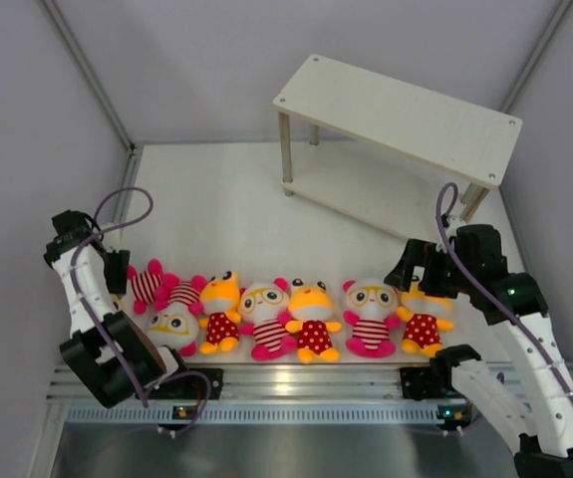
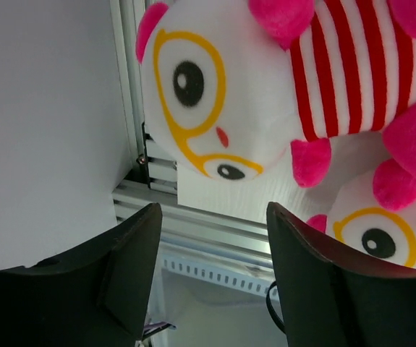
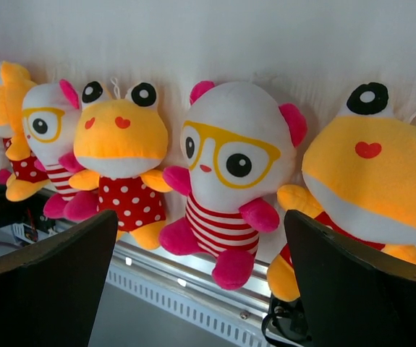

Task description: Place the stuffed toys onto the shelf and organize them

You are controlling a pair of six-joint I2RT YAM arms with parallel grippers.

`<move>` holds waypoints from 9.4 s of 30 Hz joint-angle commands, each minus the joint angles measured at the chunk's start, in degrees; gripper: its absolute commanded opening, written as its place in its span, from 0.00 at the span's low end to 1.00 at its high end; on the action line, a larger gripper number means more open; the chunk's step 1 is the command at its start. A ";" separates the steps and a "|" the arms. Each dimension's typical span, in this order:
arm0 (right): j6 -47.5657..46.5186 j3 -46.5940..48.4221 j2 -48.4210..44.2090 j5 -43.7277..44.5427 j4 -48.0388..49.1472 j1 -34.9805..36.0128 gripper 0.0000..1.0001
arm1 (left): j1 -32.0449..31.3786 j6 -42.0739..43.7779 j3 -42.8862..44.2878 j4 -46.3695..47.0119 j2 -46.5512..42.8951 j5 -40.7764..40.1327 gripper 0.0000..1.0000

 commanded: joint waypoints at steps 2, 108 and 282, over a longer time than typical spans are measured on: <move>0.23 -0.97 -1.13 1.53 1.63 0.46 0.99 | 3.13 -1.42 4.04 0.10 7.35 7.34 0.75; -36.89 18.11 11.79 0.06 42.49 -11.65 0.00 | -40.55 -14.44 19.06 -6.23 -16.53 7.45 0.98; -57.11 62.48 31.48 -9.63 28.35 1.75 0.93 | -30.79 -13.82 -5.63 -4.03 -15.40 -4.86 0.98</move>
